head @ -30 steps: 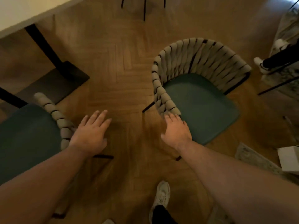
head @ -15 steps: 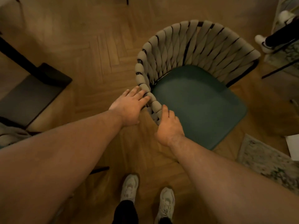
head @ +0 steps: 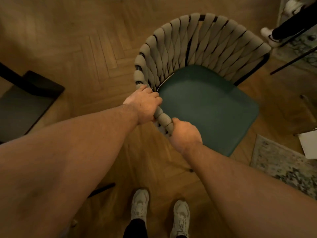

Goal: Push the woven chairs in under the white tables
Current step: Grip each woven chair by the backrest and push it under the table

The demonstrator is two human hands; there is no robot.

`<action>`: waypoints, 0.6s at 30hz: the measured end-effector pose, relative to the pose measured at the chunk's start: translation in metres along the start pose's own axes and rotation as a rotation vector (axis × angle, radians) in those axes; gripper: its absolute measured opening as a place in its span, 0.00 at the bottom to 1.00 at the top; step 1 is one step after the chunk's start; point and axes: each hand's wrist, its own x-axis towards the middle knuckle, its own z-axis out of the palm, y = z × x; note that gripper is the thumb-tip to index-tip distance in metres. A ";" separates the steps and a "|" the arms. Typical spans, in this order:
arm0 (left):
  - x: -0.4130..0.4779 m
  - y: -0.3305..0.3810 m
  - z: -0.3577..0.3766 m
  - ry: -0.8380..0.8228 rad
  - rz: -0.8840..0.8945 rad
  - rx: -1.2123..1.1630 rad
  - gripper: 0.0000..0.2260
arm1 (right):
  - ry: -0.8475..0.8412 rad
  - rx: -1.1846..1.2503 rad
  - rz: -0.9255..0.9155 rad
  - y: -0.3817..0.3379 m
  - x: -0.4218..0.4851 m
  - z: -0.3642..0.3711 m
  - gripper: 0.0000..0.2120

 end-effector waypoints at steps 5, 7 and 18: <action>-0.032 0.011 0.007 -0.029 -0.017 -0.060 0.28 | -0.055 -0.040 -0.130 0.008 -0.022 0.008 0.09; -0.045 0.020 0.010 -0.038 -0.038 -0.087 0.28 | -0.088 -0.078 -0.179 0.014 -0.032 0.006 0.08; -0.057 0.111 0.016 -0.017 -0.156 -0.272 0.20 | -0.362 -0.404 -0.329 0.094 -0.045 -0.047 0.13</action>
